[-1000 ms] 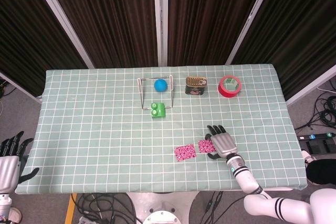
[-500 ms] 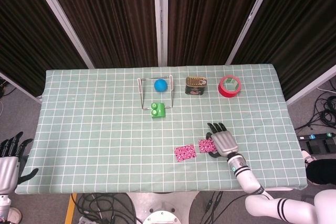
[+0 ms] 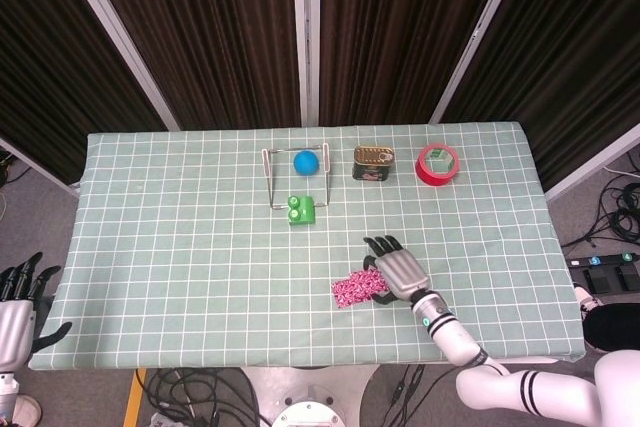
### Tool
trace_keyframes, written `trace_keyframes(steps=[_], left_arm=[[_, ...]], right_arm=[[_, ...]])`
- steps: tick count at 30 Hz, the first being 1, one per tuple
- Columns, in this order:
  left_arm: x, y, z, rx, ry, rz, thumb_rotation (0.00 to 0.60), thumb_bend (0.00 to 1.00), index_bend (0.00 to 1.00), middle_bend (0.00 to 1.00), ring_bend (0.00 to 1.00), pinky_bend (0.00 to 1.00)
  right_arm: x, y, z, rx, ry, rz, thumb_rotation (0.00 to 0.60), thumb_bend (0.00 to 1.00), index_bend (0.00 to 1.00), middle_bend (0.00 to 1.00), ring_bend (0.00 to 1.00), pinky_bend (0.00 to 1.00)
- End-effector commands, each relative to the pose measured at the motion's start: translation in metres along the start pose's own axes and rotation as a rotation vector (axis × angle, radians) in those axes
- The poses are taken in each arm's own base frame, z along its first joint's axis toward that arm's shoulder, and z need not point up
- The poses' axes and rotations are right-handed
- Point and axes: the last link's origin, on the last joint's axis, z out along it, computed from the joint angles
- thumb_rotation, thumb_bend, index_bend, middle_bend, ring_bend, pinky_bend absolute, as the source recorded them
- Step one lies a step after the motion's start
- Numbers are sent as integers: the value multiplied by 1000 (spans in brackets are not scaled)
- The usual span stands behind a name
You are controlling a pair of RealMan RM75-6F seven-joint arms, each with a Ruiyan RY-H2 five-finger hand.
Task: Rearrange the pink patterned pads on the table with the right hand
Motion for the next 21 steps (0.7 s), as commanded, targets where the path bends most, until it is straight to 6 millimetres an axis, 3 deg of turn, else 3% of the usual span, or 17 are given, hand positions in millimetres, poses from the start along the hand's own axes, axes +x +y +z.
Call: trace_keyframes(steps=[1,7,21], left_arm=[[1,1,0,2,-2,0,600,37,250,150,115,127],[1,2,2,10,-9,-4,600,37,250,150,115,128],[1,3,3,14,-13,-9,600,37,250,150,116,127]], right_arm=[[-3,-14,8,34,-7,-15,518,149,367,31,0,0],[-12,-24,15,41,-19,-38,515,149,362,32,0,0],[-18,-23,13,40,-14,-76,516,146,331,32,0,0]])
